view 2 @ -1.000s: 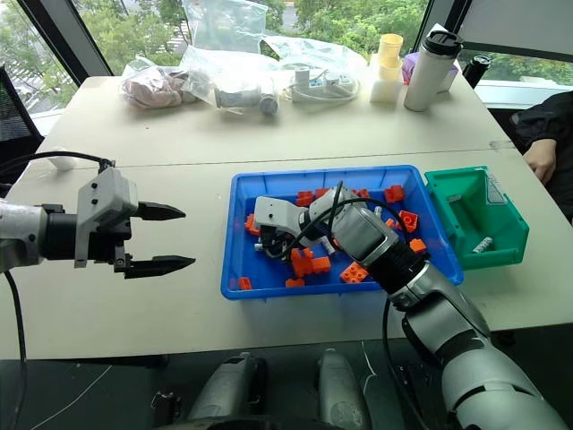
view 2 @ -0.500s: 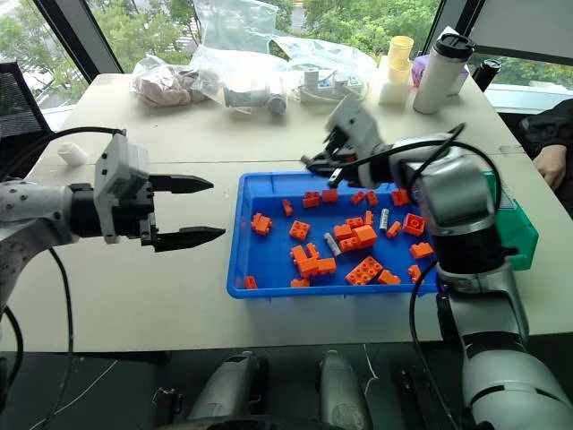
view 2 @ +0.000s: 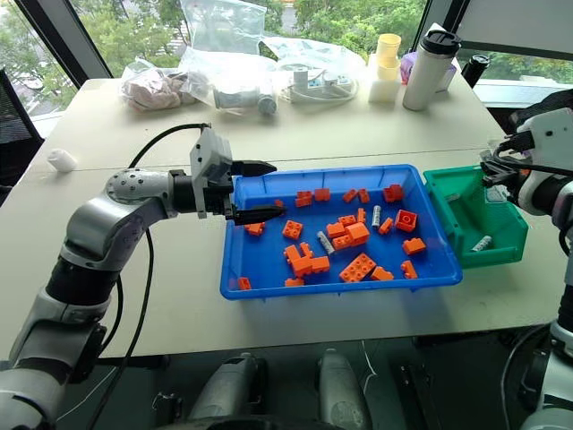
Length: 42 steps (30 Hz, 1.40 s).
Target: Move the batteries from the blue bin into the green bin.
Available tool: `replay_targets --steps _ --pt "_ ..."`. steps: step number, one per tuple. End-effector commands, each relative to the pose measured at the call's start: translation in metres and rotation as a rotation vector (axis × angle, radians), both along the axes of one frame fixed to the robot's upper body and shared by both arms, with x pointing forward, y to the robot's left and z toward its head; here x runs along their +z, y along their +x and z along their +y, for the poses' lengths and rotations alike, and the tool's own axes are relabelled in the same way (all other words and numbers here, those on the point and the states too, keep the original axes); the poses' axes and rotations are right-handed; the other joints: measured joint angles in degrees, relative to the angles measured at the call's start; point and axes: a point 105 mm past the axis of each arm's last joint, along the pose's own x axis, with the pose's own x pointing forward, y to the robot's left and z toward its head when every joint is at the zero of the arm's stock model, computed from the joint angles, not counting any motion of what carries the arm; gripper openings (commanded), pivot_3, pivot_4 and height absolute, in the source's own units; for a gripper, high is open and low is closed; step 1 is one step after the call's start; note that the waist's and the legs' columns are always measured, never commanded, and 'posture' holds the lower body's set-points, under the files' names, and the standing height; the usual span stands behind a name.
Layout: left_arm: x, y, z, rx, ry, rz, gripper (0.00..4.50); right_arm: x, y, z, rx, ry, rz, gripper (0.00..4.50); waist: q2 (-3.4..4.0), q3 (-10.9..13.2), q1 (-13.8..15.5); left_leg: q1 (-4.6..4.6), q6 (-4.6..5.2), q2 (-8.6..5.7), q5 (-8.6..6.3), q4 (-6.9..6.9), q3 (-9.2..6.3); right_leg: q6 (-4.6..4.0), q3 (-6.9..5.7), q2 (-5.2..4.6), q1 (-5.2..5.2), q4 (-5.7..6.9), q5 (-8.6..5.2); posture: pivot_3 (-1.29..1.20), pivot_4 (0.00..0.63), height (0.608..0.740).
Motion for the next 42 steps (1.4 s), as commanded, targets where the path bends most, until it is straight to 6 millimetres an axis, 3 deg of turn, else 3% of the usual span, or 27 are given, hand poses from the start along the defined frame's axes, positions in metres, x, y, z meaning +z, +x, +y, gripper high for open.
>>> replay_targets --steps 1,8,12,17,21,25,29,36,42 --pt "0.015 -0.001 -0.004 -0.023 -0.008 -0.072 4.50 0.011 -0.012 -0.007 -0.037 -0.025 -0.023 0.03 0.01 -0.01 0.19 0.00 0.00 -0.01 0.00 0.01 0.00 0.00 0.00 0.00 0.00 0.01 0.00 0.00 0.150 0.740" --pt "0.013 0.001 -0.013 -0.028 0.020 -0.113 4.50 -0.014 -0.013 -0.010 -0.031 0.008 0.053 0.03 0.01 -0.01 0.46 -0.01 0.00 -0.04 0.00 0.08 0.00 0.00 0.00 -0.02 0.01 0.02 0.00 0.00 0.150 0.740" --pt "0.008 -0.003 -0.011 -0.041 0.038 -0.106 4.50 -0.014 -0.011 -0.015 -0.042 -0.029 0.054 1.91 0.01 -0.01 0.45 -0.01 0.00 -0.05 0.00 0.10 0.00 0.00 0.01 -0.03 0.01 0.02 0.00 0.00 0.150 0.740" --pt "0.011 -0.003 -0.005 -0.027 0.037 -0.106 4.50 0.009 -0.008 -0.011 -0.010 -0.092 -0.018 4.40 0.01 -0.01 0.39 -0.01 0.00 -0.05 0.00 0.09 0.00 0.01 0.01 -0.03 0.01 0.04 0.00 0.00 0.150 0.740" --pt "0.012 -0.004 -0.002 -0.023 0.045 -0.109 4.50 0.024 -0.004 0.007 0.070 -0.127 -0.034 4.40 0.01 -0.01 0.36 0.00 0.00 -0.04 0.00 0.09 0.00 0.01 0.01 -0.02 0.01 0.05 0.00 0.00 0.150 0.740" --pt "0.011 -0.013 0.004 -0.058 0.088 -0.089 4.50 0.024 -0.007 0.088 0.399 0.041 0.001 4.40 0.02 -0.01 -0.08 0.01 0.00 0.03 0.00 0.09 0.00 0.00 0.02 0.04 0.01 0.06 0.00 0.00 0.150 0.740" --pt "0.002 -0.028 0.015 -0.114 0.233 -0.077 4.50 -0.003 -0.017 0.152 0.612 0.118 0.114 4.40 0.00 0.00 0.14 0.00 0.00 0.09 0.00 0.09 -0.11 -0.01 0.00 0.12 0.01 0.09 -0.01 0.00 0.150 0.740" --pt "0.008 -0.036 0.022 -0.092 0.279 -0.103 4.50 -0.055 -0.042 0.203 0.750 0.217 0.347 4.40 -0.05 -0.02 1.42 -0.09 0.01 -0.10 -0.01 0.19 -0.13 0.00 -0.06 -0.10 0.05 0.04 -0.01 0.00 0.150 0.740" --pt "0.009 -0.038 0.021 -0.067 0.286 -0.116 4.50 -0.069 -0.047 0.217 0.793 0.242 0.417 4.40 -0.04 -0.02 1.15 -0.08 0.01 -0.09 0.00 0.19 -0.13 0.00 -0.08 -0.08 0.03 0.06 -0.01 0.00 0.150 0.740"
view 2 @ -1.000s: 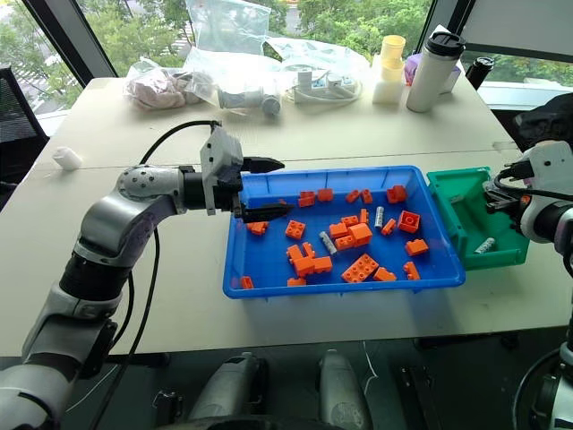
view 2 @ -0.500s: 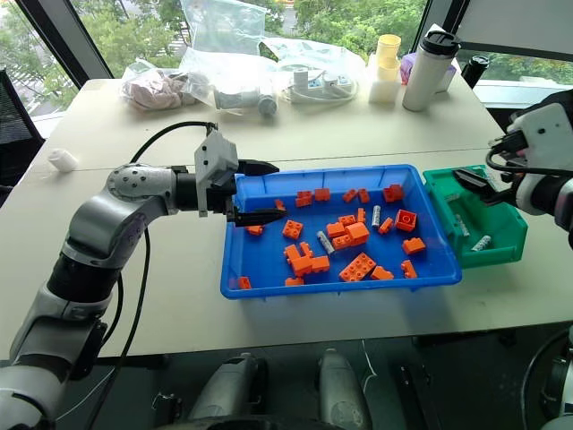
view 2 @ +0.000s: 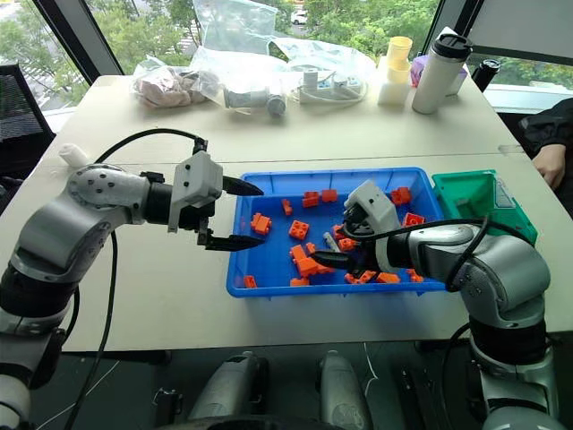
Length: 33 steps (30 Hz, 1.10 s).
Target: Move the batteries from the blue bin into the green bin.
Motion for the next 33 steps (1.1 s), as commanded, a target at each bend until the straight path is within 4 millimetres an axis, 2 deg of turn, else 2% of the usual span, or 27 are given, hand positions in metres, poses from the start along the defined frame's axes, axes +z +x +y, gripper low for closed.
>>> replay_targets --steps 1,10,22,29,31,33 --pt "0.013 -0.004 0.000 0.005 -0.012 -0.055 4.50 0.001 0.001 0.004 0.007 -0.002 -0.010 4.40 0.00 0.00 -0.13 0.00 0.00 0.00 0.00 0.00 0.00 0.00 0.00 0.00 0.00 0.00 0.00 0.00 0.150 0.740" --pt "0.012 -0.006 0.000 0.022 -0.033 -0.034 4.50 -0.013 0.015 0.005 -0.025 -0.056 0.009 4.40 0.00 0.00 -1.01 0.03 0.00 0.07 0.00 -0.02 -0.02 0.00 -0.01 0.10 -0.01 0.03 0.00 0.00 0.150 0.740" --pt "0.011 -0.007 -0.004 0.031 -0.055 -0.026 4.50 -0.039 0.045 0.000 -0.095 -0.158 0.013 4.40 -0.02 -0.01 -0.90 0.04 0.00 0.06 0.00 -0.02 -0.01 0.00 -0.01 0.09 0.00 0.03 0.00 0.00 0.150 0.740" --pt "0.010 -0.007 -0.002 0.040 -0.059 -0.024 4.50 -0.042 0.040 0.000 -0.053 -0.196 0.011 4.40 -0.05 -0.03 -0.89 0.04 -0.01 0.06 0.00 -0.01 -0.01 0.00 0.00 0.08 0.00 0.05 0.00 0.00 0.150 0.740" --pt "0.010 -0.006 -0.003 0.038 -0.061 -0.025 4.50 -0.047 0.039 0.000 -0.044 -0.222 0.007 3.87 -0.05 -0.03 -0.89 0.04 -0.01 0.06 0.00 -0.01 -0.01 0.00 0.00 0.08 0.00 0.05 0.00 0.00 0.150 0.740" --pt "0.011 -0.006 -0.004 0.035 -0.062 -0.027 4.50 -0.048 0.038 0.001 -0.038 -0.224 0.006 3.03 -0.05 -0.04 -0.89 0.04 -0.01 0.06 0.00 -0.01 -0.01 0.00 0.00 0.08 0.00 0.05 0.00 0.00 0.150 0.740"
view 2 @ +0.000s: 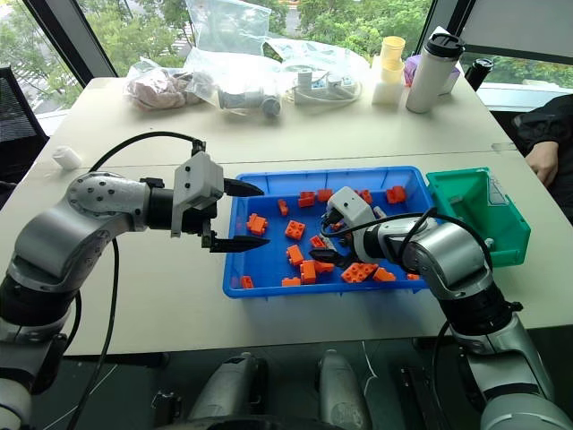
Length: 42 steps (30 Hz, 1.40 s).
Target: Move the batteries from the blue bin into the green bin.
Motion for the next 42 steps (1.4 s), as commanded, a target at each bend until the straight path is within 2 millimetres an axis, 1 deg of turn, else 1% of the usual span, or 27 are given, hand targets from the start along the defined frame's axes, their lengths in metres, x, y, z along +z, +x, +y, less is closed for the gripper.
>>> replay_targets --steps 1,2,5,10,18,21,25,26,27,29,30,33,35,37,40,42 --pt "0.011 -0.001 -0.001 -0.008 -0.018 -0.050 4.50 -0.006 -0.006 0.004 0.022 -0.005 0.023 2.51 0.00 0.00 0.00 0.00 0.00 0.00 0.00 0.00 0.00 0.00 0.00 0.00 0.00 0.00 0.00 0.00 0.150 0.740" --pt "0.011 -0.001 0.000 -0.008 -0.018 -0.050 4.50 -0.004 -0.007 0.006 0.025 0.009 0.021 2.05 0.00 0.00 -0.01 0.00 0.00 0.00 0.00 0.00 0.00 0.00 0.00 0.00 0.00 0.00 0.00 0.00 0.150 0.740" --pt "0.011 0.000 0.000 -0.008 -0.017 -0.051 4.50 0.000 -0.007 0.006 0.022 0.023 0.012 2.05 0.00 0.00 0.00 0.00 0.00 0.00 0.00 0.00 0.00 0.00 0.00 0.00 0.00 0.00 0.00 0.00 0.150 0.740" --pt "0.011 0.000 -0.002 -0.015 -0.018 -0.056 4.50 -0.001 -0.008 0.003 0.023 0.005 0.006 2.05 0.00 0.00 0.00 0.00 0.00 0.00 0.00 0.00 0.00 0.00 0.00 0.00 0.00 0.00 0.00 0.00 0.150 0.740" --pt "0.011 0.001 -0.002 -0.021 -0.018 -0.059 4.50 0.000 -0.013 0.001 0.093 -0.069 -0.034 2.05 0.00 0.00 0.04 0.00 0.00 0.00 0.00 0.00 0.00 0.00 0.00 0.00 0.00 0.00 0.00 0.00 0.150 0.740" --pt "0.011 0.001 -0.003 -0.023 -0.020 -0.060 4.50 -0.004 -0.015 -0.002 0.105 -0.100 -0.028 2.05 0.00 0.00 0.04 0.00 0.00 0.00 0.00 0.00 0.00 0.00 0.00 0.00 0.00 0.00 0.00 0.00 0.150 0.740" --pt "0.011 0.001 -0.004 -0.024 -0.023 -0.061 4.50 -0.009 -0.014 0.000 0.101 -0.096 -0.013 2.05 0.00 0.00 0.04 0.00 0.00 0.00 0.00 0.00 0.00 0.00 0.00 0.00 0.00 0.00 0.00 0.00 0.150 0.740" --pt "0.011 0.001 -0.004 -0.023 -0.023 -0.060 4.50 -0.010 -0.013 0.000 0.095 -0.095 -0.014 1.48 0.00 0.00 0.04 0.00 0.00 0.00 0.00 0.00 0.00 0.00 0.00 0.00 0.00 0.00 0.00 0.00 0.150 0.740" --pt "0.011 0.001 -0.004 -0.023 -0.023 -0.060 4.50 -0.010 -0.012 0.000 0.091 -0.094 -0.015 1.12 0.00 0.00 0.04 0.00 0.00 0.00 0.00 0.00 0.00 0.00 0.00 0.00 0.00 0.00 0.00 0.00 0.150 0.740" --pt "0.011 0.001 -0.004 -0.022 -0.024 -0.060 4.50 -0.009 -0.011 0.000 0.090 -0.093 -0.017 0.16 0.00 0.00 0.03 0.00 0.00 0.00 0.00 0.00 0.00 0.00 0.00 0.00 0.00 0.00 0.00 0.00 0.150 0.740" --pt "0.011 0.001 -0.004 -0.020 -0.024 -0.059 4.50 -0.009 -0.010 0.001 0.090 -0.092 -0.018 0.01 0.00 0.00 0.02 0.01 0.00 0.01 0.00 0.00 0.00 0.00 0.00 0.01 0.00 0.00 0.00 0.00 0.150 0.740" --pt "0.011 0.000 -0.003 -0.017 -0.024 -0.056 4.50 -0.006 -0.009 0.002 0.093 -0.090 -0.029 0.03 0.00 0.00 0.03 0.01 0.00 0.01 0.00 0.00 0.00 0.00 0.00 0.01 0.00 0.00 0.00 0.00 0.150 0.740" --pt "0.010 0.001 -0.001 -0.011 -0.021 -0.053 4.50 0.000 -0.007 0.000 0.090 -0.087 -0.047 0.03 0.00 0.00 0.03 0.01 0.00 0.01 0.00 0.00 0.00 0.00 0.00 0.01 0.00 0.00 0.00 0.00 0.150 0.740" --pt "0.009 0.001 0.003 -0.006 -0.014 -0.045 4.50 0.011 -0.006 -0.005 0.085 -0.089 -0.081 0.03 0.00 0.00 0.03 0.01 0.00 0.01 0.00 0.00 0.00 0.00 0.00 0.01 0.00 0.00 0.00 0.00 0.150 0.740" --pt "0.006 -0.001 0.010 -0.012 0.010 -0.024 4.50 0.048 0.004 -0.017 0.054 -0.097 -0.197 0.03 0.01 0.01 0.03 0.00 0.00 0.00 0.00 0.00 0.00 0.00 0.00 0.00 -0.01 0.00 0.00 0.00 0.150 0.740" --pt "0.002 0.003 0.013 -0.007 0.023 -0.024 4.50 0.069 0.009 -0.025 0.032 -0.096 -0.250 0.03 0.02 0.01 0.04 0.00 0.00 0.00 0.00 0.00 0.01 0.00 0.00 -0.01 -0.01 0.00 0.00 0.00 0.150 0.740"
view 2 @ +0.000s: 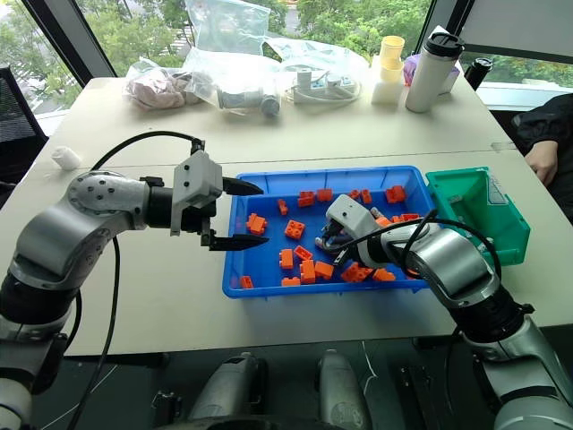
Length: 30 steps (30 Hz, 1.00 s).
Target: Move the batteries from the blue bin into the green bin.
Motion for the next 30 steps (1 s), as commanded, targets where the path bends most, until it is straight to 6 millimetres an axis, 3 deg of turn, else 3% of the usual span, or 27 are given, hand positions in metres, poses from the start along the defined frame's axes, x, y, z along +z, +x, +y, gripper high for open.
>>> replay_targets --steps 1,3,6,9,15,24,29,30 --pt "0.002 0.005 0.004 -0.001 0.004 -0.041 4.50 0.052 0.009 -0.009 -0.007 0.029 -0.160 0.03 0.00 0.00 0.01 0.00 0.00 0.01 0.00 0.00 -0.01 0.00 -0.01 0.01 0.00 0.00 0.00 0.00 0.150 0.740" --pt "0.000 0.015 -0.001 -0.005 -0.020 -0.065 4.50 0.072 0.013 -0.029 -0.070 0.037 -0.207 0.03 -0.02 0.00 0.15 0.00 0.00 0.01 0.00 -0.01 -0.02 0.00 -0.02 0.00 0.00 0.00 0.00 0.00 0.150 0.740" --pt "0.018 0.031 -0.021 -0.020 -0.180 -0.093 4.50 0.102 0.018 -0.072 -0.235 0.055 -0.292 0.03 -0.09 0.04 1.39 -0.03 0.00 -0.09 0.00 0.00 -0.03 0.00 -0.07 -0.10 0.03 -0.04 0.00 0.00 0.150 0.740" --pt "0.026 0.042 -0.039 -0.051 -0.234 -0.123 4.50 0.107 0.017 -0.120 -0.392 -0.035 -0.337 0.03 -0.13 0.03 1.82 -0.13 0.03 -0.17 -0.01 0.09 -0.02 0.01 -0.09 -0.18 0.05 -0.13 0.00 0.00 0.150 0.740" --pt "0.020 0.042 -0.063 -0.152 -0.217 -0.144 4.50 0.107 0.007 -0.185 -0.635 -0.100 -0.375 0.03 -0.04 0.00 0.77 -0.07 0.07 -0.08 -0.04 -0.05 0.12 0.02 -0.01 -0.13 -0.01 -0.19 0.01 0.00 0.150 0.740" --pt "0.022 0.037 -0.071 -0.177 -0.260 -0.137 4.50 0.092 -0.008 -0.213 -0.744 -0.108 -0.331 0.03 -0.02 -0.02 0.13 0.00 0.06 -0.04 -0.03 -0.02 0.13 0.02 0.05 -0.08 -0.03 0.00 0.01 0.00 0.150 0.740" --pt "0.024 0.037 -0.074 -0.173 -0.263 -0.148 4.50 0.088 -0.008 -0.221 -0.762 -0.164 -0.332 2.37 -0.01 -0.02 0.18 0.00 0.06 -0.07 -0.03 -0.01 0.15 0.02 0.07 -0.10 -0.03 0.00 0.01 0.00 0.150 0.740" --pt "0.025 0.037 -0.074 -0.172 -0.262 -0.150 4.50 0.088 -0.008 -0.222 -0.762 -0.170 -0.335 3.01 -0.01 -0.02 0.17 0.00 0.06 -0.06 -0.03 -0.01 0.15 0.02 0.07 -0.10 -0.03 0.00 0.01 0.00 0.150 0.740"
